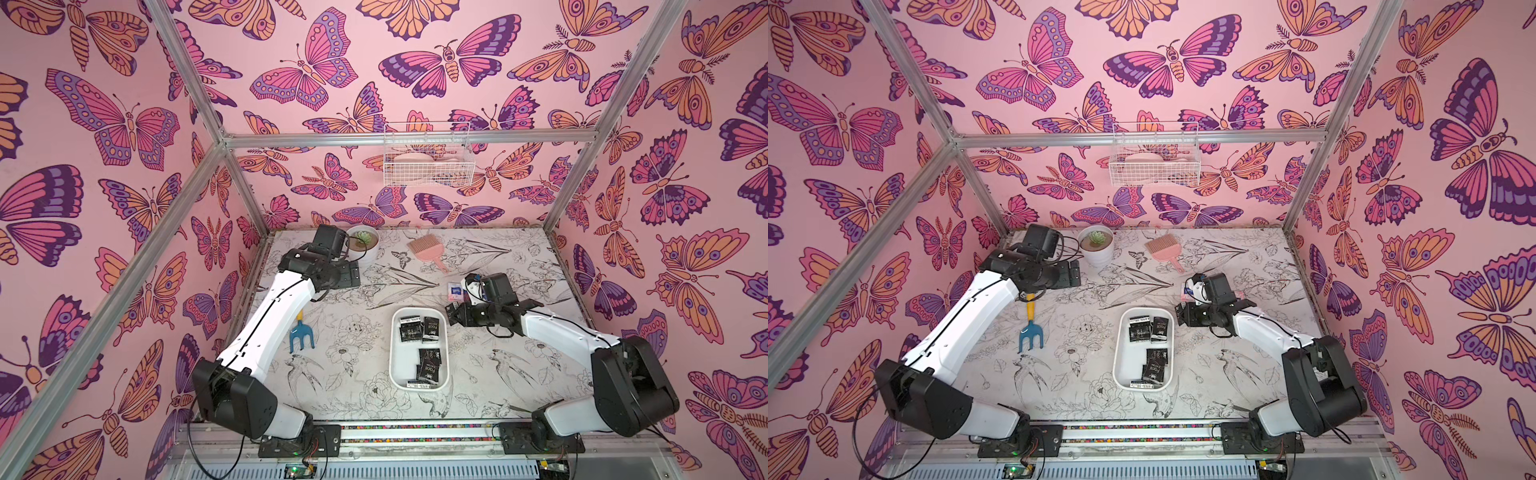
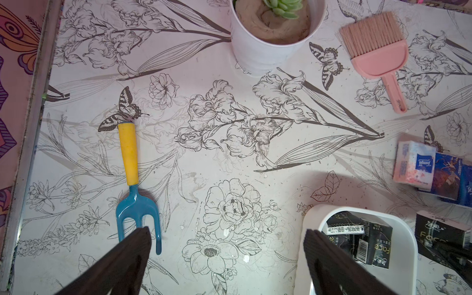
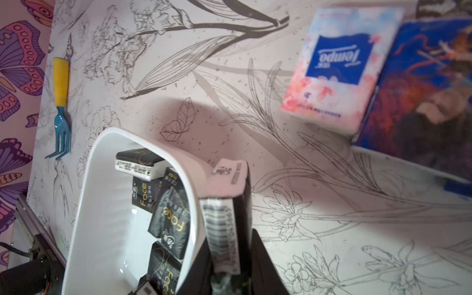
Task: Take the pocket tissues out of the storage box
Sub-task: Pick up the pocket tissues from the storage box, then place the pocket tissues at the center of the board.
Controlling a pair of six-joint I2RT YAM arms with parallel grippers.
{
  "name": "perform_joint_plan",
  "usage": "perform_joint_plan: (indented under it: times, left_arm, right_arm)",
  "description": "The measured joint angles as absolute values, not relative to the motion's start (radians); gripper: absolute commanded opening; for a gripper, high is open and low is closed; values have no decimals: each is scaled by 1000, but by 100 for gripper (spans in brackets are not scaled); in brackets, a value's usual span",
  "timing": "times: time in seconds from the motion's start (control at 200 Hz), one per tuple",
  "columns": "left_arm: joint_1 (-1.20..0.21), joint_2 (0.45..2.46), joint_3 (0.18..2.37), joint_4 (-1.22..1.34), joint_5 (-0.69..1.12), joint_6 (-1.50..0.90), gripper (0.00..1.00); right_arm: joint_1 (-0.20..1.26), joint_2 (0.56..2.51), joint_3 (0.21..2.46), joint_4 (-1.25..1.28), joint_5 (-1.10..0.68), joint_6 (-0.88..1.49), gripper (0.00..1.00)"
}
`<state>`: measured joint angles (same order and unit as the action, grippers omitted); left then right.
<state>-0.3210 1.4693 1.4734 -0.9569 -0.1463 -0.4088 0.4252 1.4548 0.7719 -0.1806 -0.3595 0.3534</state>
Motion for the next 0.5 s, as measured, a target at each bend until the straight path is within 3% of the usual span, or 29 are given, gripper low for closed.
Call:
perform_joint_plan:
  times: [0.285,0.501]
  left_arm:
    - [-321,1478,1473,-943,-134,-409,100]
    - [-321,1478,1473,-942,-134,-409,100]
  right_arm:
    - [418,1533,731,-133,-342,438,24]
    - [418,1555,742,-131,-341,446,31]
